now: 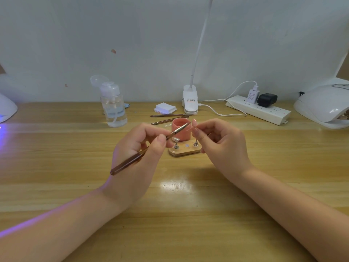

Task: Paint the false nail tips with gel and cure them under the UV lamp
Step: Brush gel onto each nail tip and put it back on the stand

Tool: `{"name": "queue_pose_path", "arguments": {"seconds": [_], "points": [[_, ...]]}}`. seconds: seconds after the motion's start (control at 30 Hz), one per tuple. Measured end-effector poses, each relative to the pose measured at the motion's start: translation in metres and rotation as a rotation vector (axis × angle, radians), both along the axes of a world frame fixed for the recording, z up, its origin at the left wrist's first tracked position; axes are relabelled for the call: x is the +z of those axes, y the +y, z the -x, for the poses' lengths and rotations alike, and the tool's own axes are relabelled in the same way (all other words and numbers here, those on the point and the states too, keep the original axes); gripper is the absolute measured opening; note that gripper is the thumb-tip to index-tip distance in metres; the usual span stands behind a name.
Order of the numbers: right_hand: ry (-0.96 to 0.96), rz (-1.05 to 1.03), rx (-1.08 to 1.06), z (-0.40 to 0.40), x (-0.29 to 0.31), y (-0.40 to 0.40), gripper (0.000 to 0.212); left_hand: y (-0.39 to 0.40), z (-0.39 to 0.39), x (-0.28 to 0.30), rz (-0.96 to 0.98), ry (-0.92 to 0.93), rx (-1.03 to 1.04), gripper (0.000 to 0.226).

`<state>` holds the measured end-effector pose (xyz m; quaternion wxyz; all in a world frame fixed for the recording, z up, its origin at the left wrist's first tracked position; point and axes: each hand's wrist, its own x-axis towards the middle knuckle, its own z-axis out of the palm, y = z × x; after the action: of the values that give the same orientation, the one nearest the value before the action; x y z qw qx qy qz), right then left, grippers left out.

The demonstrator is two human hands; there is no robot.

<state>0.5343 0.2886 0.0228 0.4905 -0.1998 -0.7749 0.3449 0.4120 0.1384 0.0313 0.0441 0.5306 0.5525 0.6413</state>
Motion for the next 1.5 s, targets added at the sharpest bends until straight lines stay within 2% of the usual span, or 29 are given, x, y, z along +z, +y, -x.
{"name": "queue_pose_path", "arguments": {"seconds": [0.6, 0.73, 0.93, 1.07, 1.23, 1.5], "points": [[-0.027, -0.046, -0.042, -0.003, 0.001, 0.002, 0.004, 0.0, 0.001, -0.001, 0.015, 0.002, -0.022, 0.017], [-0.018, -0.039, -0.052, -0.002, 0.001, 0.002, 0.004, 0.005, 0.006, -0.004, 0.001, -0.095, -0.016, 0.008], [0.001, 0.056, -0.025, -0.001, -0.001, -0.001, 0.007, 0.021, 0.019, -0.008, 0.075, -0.593, -0.118, 0.017], [-0.01, 0.07, -0.018, 0.0, 0.0, -0.004, 0.011, 0.026, 0.026, -0.007, 0.125, -0.594, -0.142, 0.027], [-0.073, 0.086, -0.026, -0.001, 0.0, -0.003, 0.007, 0.038, 0.029, -0.007, 0.161, -0.606, -0.152, 0.011], [-0.286, -0.021, -0.179, 0.002, -0.005, 0.002, 0.004, 0.04, 0.025, -0.007, 0.168, -0.608, -0.211, 0.014]]}}
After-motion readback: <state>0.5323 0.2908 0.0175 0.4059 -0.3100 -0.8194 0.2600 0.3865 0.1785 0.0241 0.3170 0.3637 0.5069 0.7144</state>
